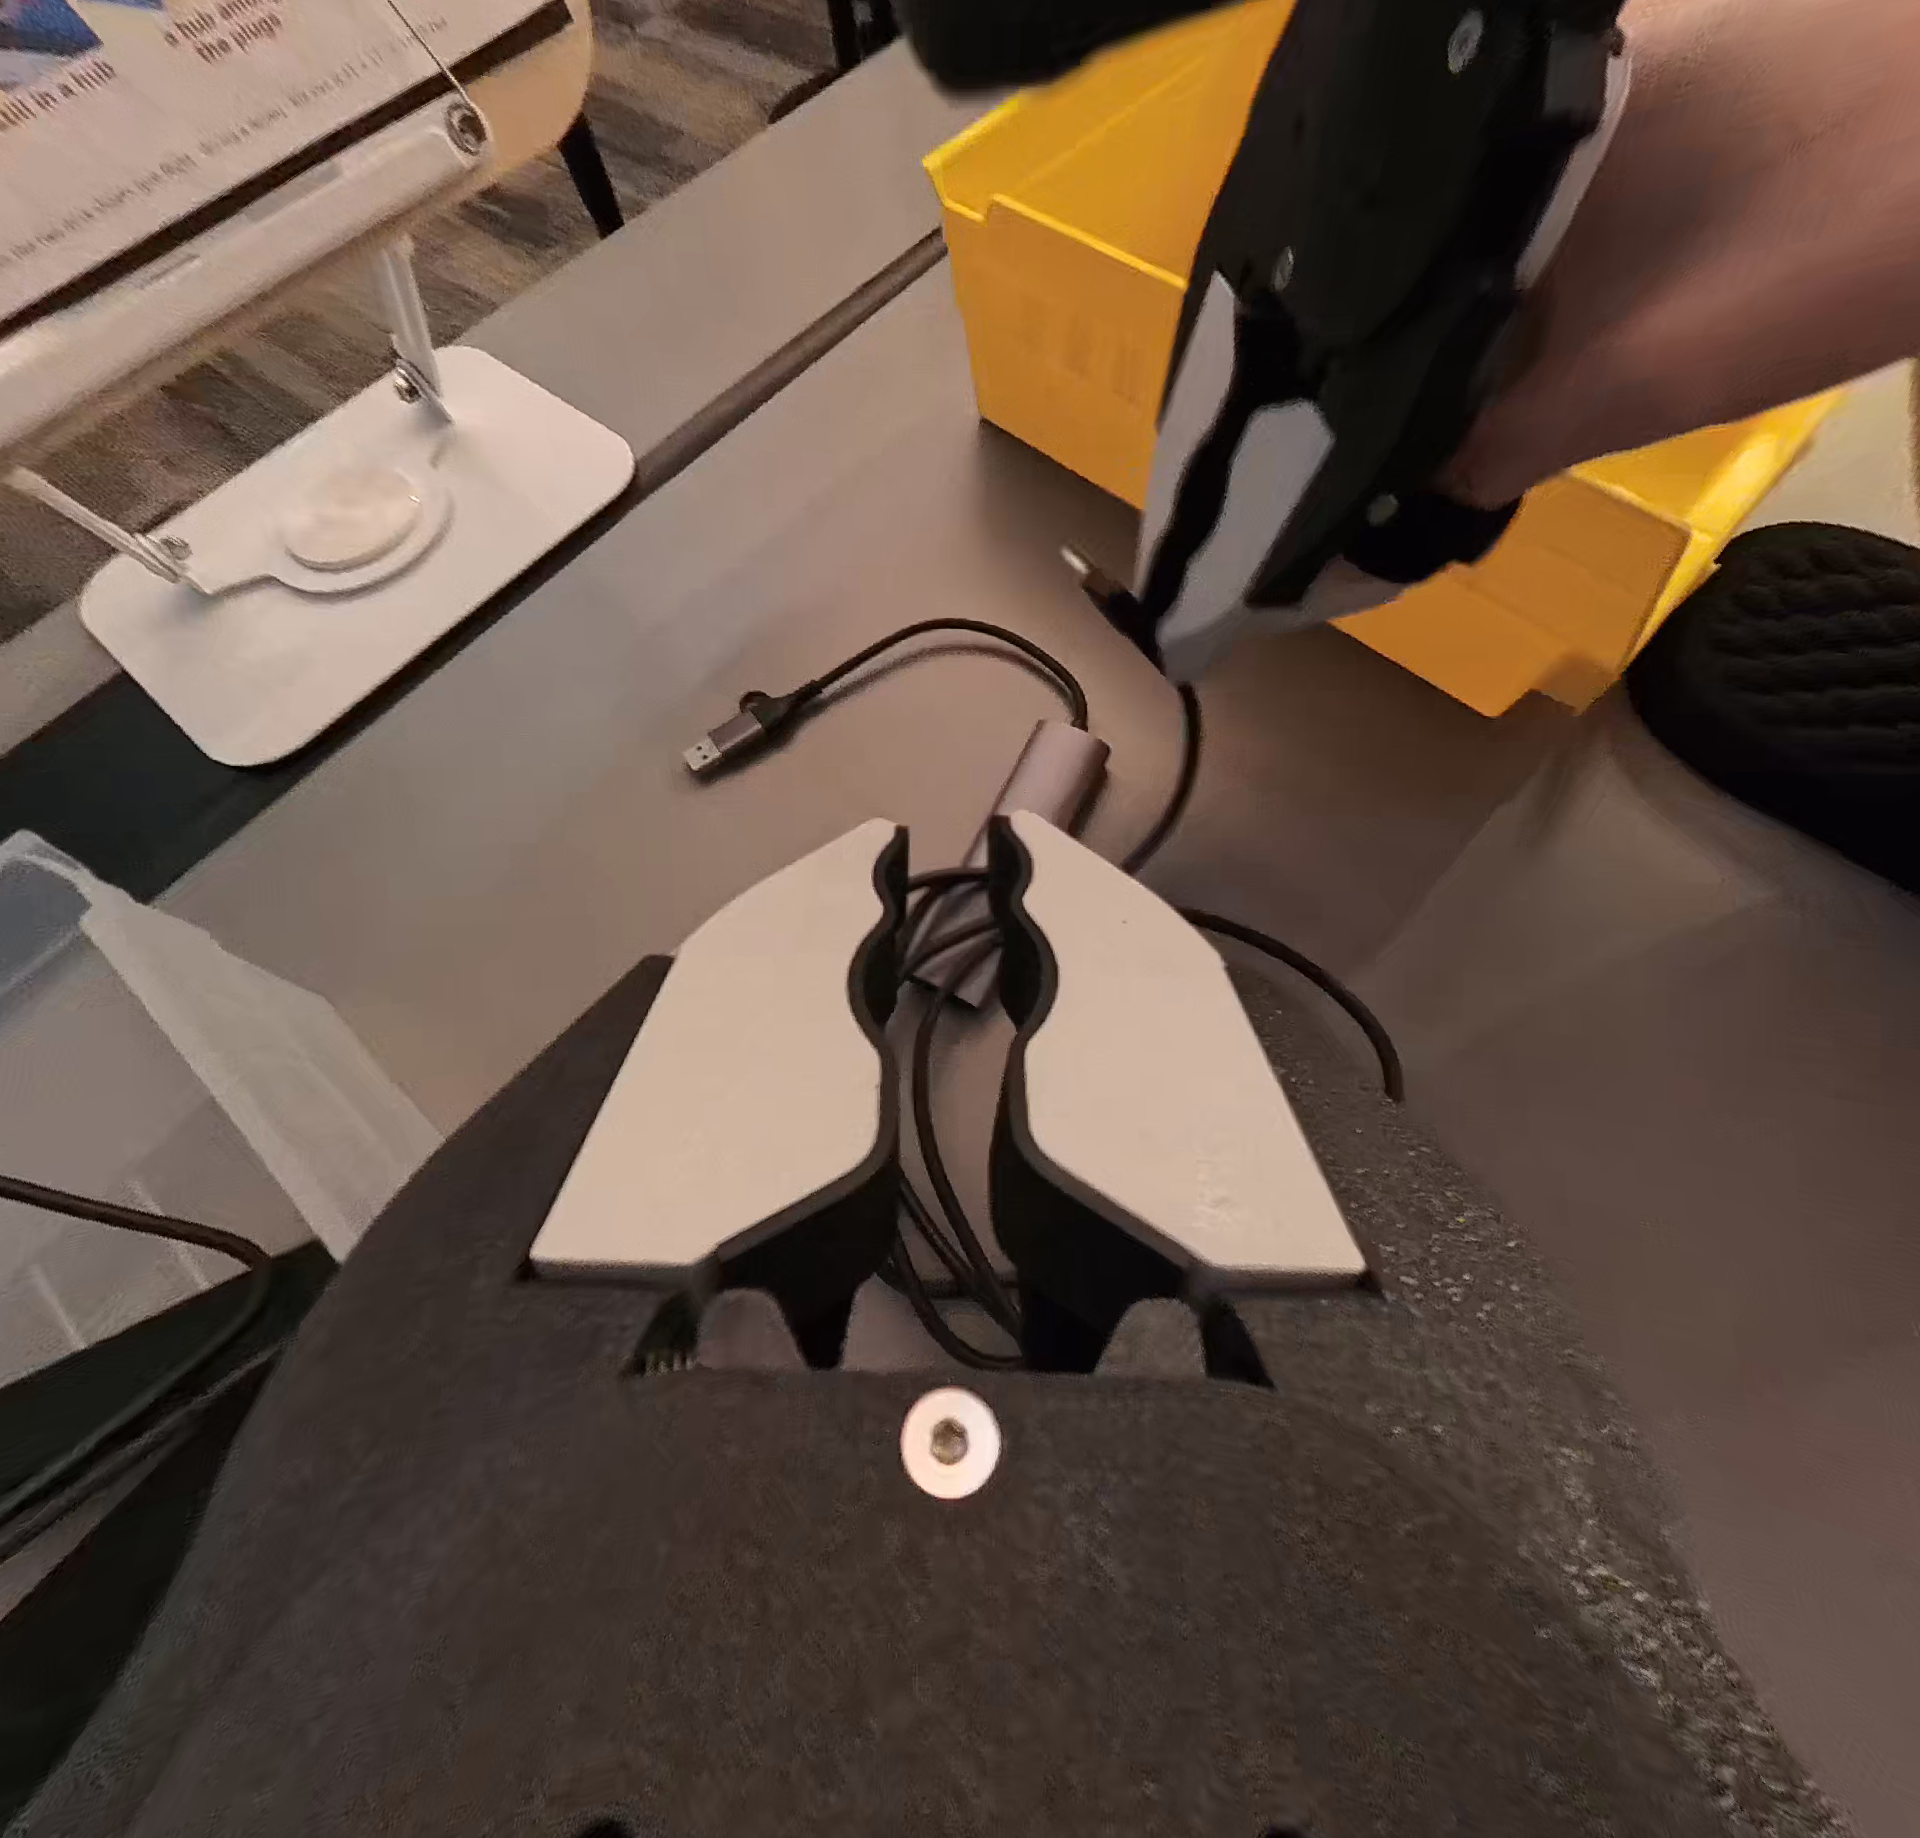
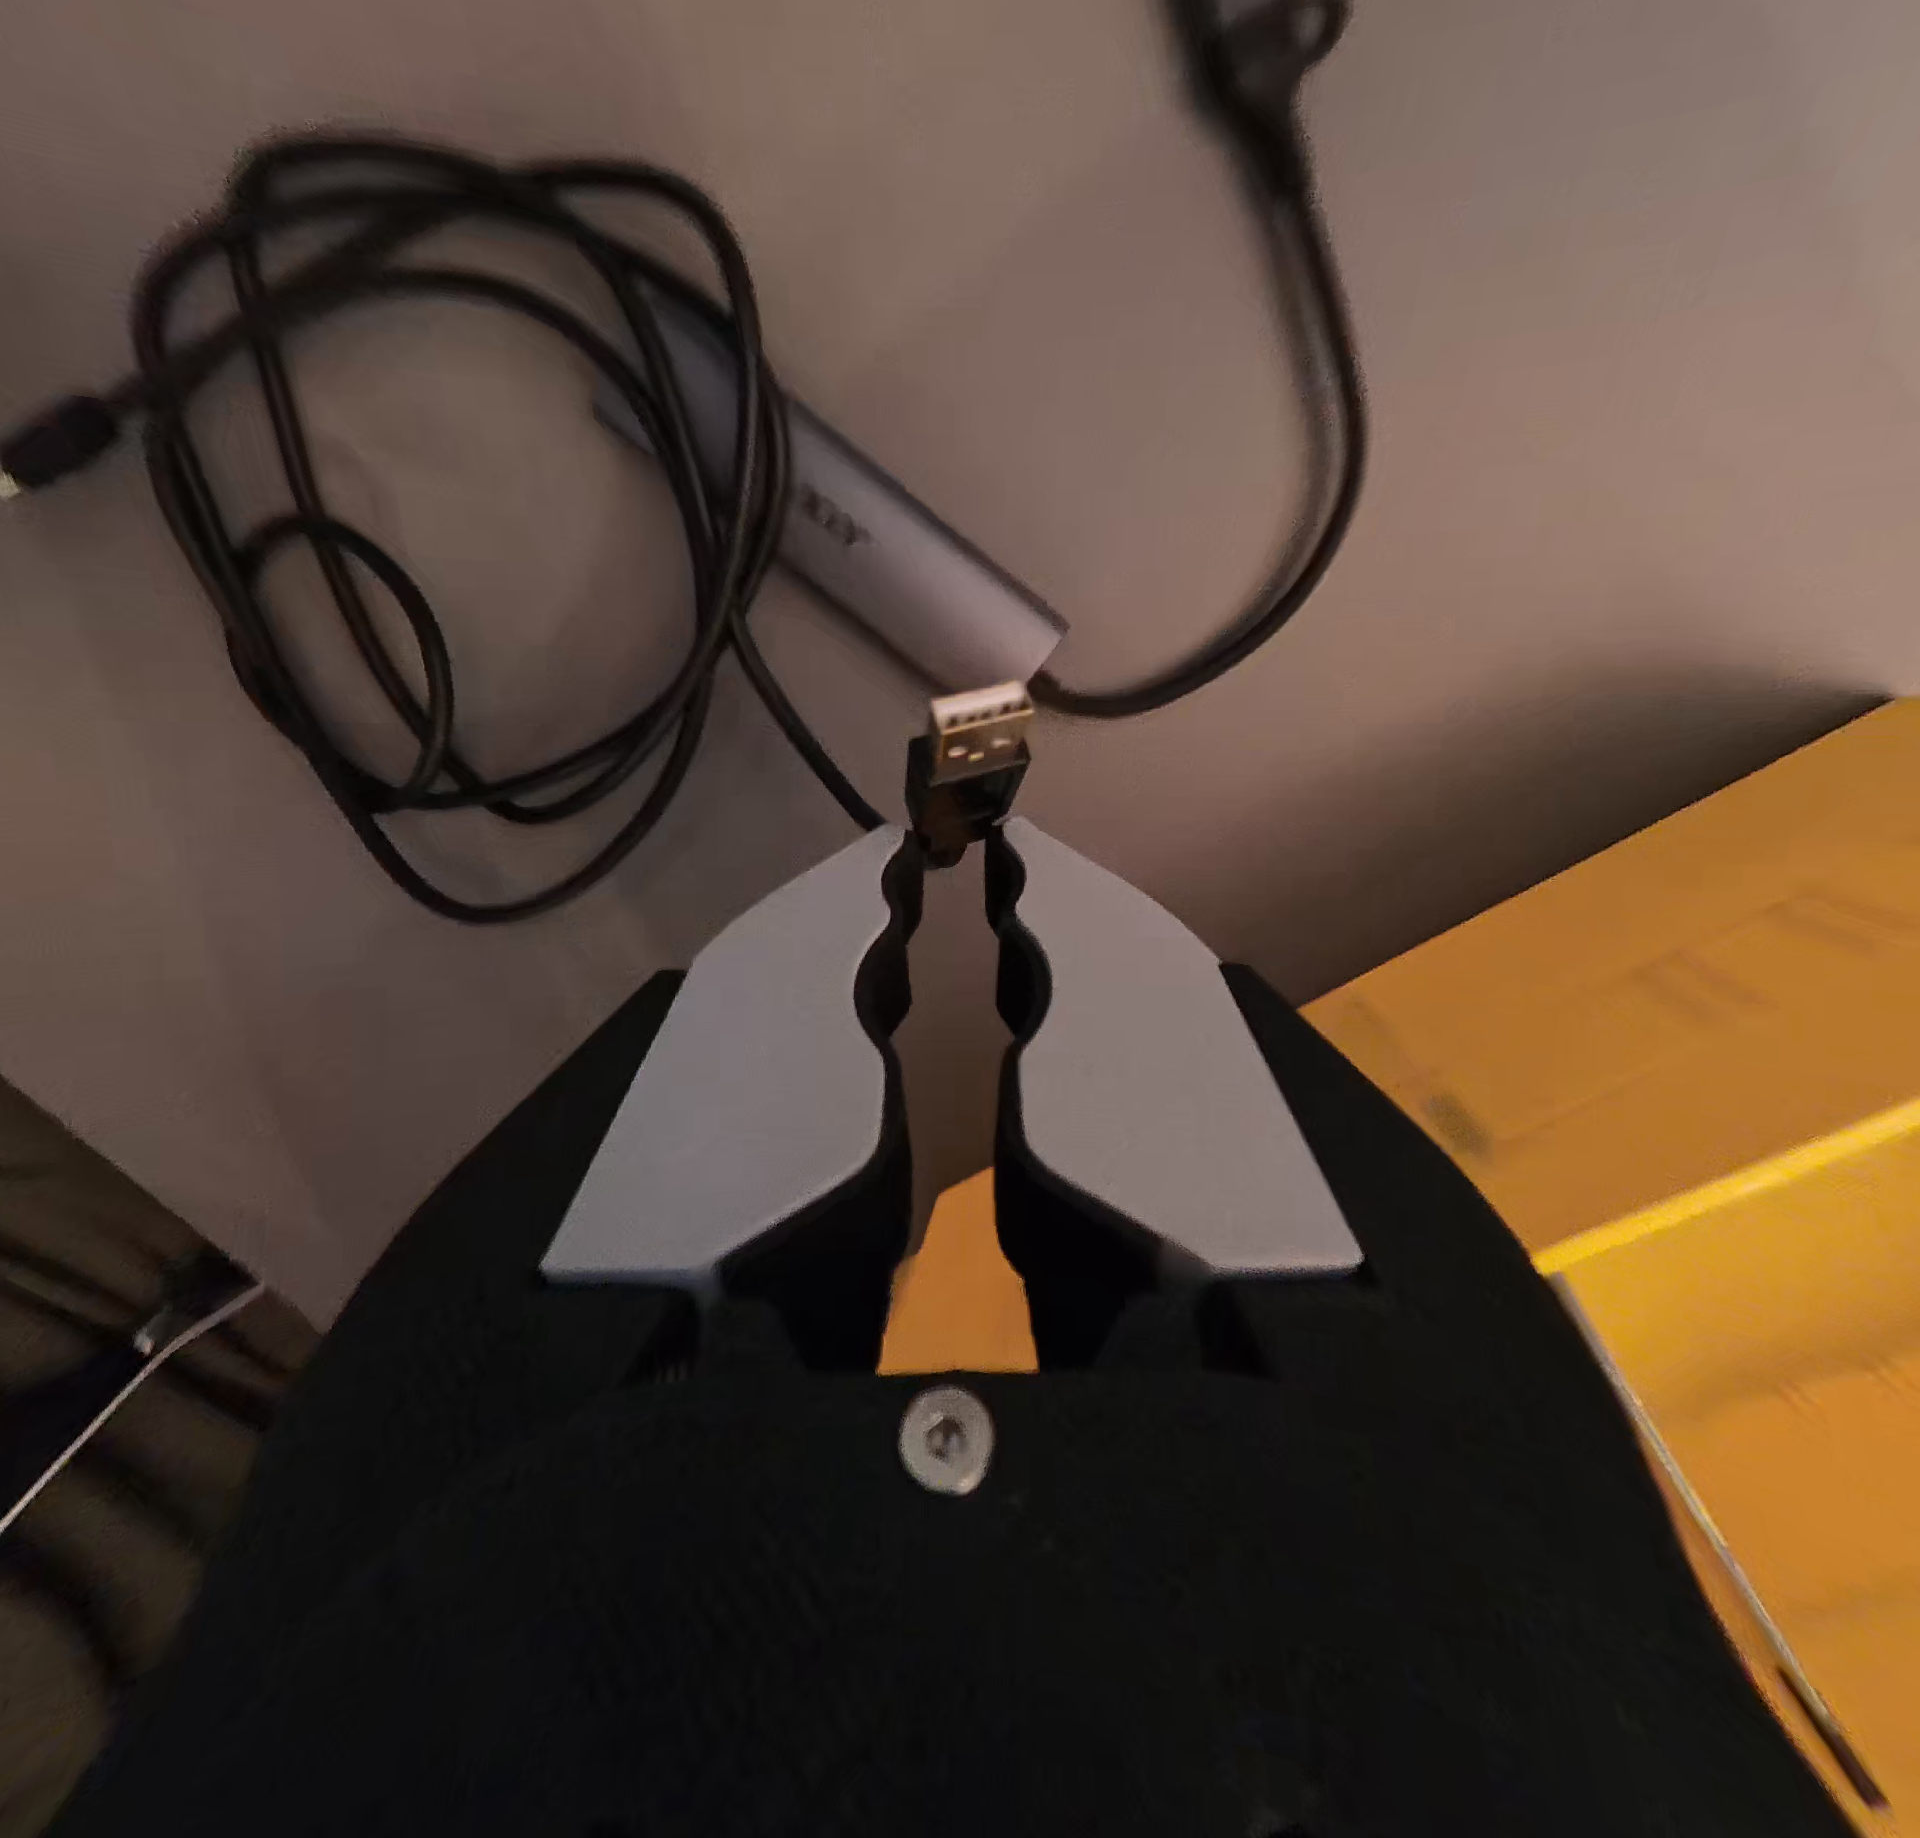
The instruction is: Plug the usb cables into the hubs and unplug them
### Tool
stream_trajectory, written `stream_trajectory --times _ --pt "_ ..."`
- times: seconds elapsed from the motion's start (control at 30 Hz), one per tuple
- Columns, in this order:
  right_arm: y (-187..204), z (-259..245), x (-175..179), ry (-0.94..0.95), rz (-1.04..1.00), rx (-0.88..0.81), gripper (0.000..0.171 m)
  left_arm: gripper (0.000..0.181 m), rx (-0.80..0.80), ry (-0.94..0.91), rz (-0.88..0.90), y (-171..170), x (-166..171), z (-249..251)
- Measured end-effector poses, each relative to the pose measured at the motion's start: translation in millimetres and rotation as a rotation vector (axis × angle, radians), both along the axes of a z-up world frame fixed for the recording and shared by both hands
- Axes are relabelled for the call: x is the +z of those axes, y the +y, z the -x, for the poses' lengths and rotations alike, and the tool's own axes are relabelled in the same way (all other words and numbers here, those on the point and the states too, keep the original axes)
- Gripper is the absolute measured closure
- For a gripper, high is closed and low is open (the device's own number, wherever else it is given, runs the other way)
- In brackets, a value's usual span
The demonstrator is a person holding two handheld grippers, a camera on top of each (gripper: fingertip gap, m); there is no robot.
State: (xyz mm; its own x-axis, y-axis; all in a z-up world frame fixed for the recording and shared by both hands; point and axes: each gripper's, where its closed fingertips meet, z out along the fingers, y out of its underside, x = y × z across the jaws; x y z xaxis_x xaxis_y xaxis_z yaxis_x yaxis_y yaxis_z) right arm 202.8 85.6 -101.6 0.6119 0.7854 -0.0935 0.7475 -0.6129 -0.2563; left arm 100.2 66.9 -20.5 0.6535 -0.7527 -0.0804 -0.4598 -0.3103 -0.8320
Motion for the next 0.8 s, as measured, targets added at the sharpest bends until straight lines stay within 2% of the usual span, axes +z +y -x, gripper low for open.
stream_trajectory --times 0.13,0.27,0.43,0.63,0.8 --pt "-19.2 -5.5 -15.5 -0.078 0.109 0.043 0.158 0.172 0.028 0.01 -0.046 9.0 -1.9 0.8" --pt "-9.6 -23.9 -23.5 -0.175 0.092 -0.008 0.167 0.171 0.015 0.024 0.007 6.6 -16.0 -0.2" --pt "-4.2 -23.3 -23.9 -0.162 0.095 -0.029 0.17 0.17 -0.003 0.117 0.037 9.1 -38.9 -7.6" --pt "3.0 -25.0 10.3 -0.003 0.032 -0.036 0.169 0.158 -0.132 0.275 0.069 14.0 -67.1 -37.2" --pt "1.0 -64.9 50.9 0.145 0.0 -0.095 0.169 0.15 -0.208 0.246 0.2 20.6 -85.6 -61.8"
